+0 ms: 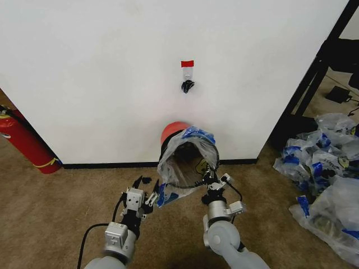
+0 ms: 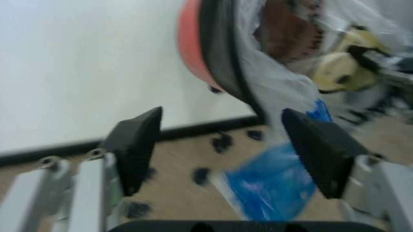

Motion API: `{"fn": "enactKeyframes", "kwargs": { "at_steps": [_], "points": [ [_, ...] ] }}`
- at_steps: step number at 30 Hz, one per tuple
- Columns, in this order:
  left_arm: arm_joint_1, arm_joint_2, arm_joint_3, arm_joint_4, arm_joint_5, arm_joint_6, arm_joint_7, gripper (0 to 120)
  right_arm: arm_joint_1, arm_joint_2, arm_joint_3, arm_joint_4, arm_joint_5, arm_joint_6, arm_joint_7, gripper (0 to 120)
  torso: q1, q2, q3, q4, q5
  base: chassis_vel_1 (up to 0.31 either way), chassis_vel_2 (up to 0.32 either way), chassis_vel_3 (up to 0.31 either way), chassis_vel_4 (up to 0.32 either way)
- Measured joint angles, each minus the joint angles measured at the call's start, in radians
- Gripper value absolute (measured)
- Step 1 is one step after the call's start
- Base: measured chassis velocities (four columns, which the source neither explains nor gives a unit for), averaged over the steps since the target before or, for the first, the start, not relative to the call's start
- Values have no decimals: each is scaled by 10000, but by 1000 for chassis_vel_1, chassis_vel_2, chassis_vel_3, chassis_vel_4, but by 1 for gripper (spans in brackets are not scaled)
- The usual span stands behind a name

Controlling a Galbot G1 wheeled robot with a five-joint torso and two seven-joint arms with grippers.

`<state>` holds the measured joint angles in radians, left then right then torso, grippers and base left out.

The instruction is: Pick up the garbage bag from the wall and place it over the trash bin.

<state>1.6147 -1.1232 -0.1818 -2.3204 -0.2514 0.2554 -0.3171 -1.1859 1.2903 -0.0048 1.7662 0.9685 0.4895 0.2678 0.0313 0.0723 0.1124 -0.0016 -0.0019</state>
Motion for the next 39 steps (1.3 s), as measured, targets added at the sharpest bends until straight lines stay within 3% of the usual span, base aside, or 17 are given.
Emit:
{"fn": "enactKeyframes", "kwargs": {
  "at_steps": [3,6,16,21,26,27,28,39],
  "points": [
    [-8,-254,236,-90,-393,121,163,91,-58,-9,23,36,-30,0,-25,0,0,0,0,0,1,0,0,0,0],
    [-56,-311,227,-171,-448,121,211,96,-71,-42,42,36,-38,0,-29,0,0,0,0,0,1,0,0,0,0],
    [248,-344,105,-1091,-500,103,308,97,-17,-140,48,-24,-96,-1,-62,0,0,0,0,0,2,0,0,0,0],
    [366,-463,389,-676,208,-54,483,95,29,-150,41,-32,-96,-13,-69,0,0,0,0,1,1,0,0,0,0],
    [154,-602,471,-18,656,-237,463,84,32,-154,30,-19,-94,-23,-91,0,0,0,0,0,0,0,0,0,0],
    [0,-693,475,173,661,-237,252,77,29,-161,25,3,-94,-28,-104,0,0,0,0,0,0,0,0,0,0],
    [-103,-712,420,222,589,-227,69,62,17,-190,22,7,-92,-36,-120,0,0,0,0,0,1,0,0,0,0],
    [-266,-687,397,337,383,-132,67,22,54,-122,-34,-33,-86,-75,-132,0,1,0,0,0,1,0,0,0,0]
  ]
}}
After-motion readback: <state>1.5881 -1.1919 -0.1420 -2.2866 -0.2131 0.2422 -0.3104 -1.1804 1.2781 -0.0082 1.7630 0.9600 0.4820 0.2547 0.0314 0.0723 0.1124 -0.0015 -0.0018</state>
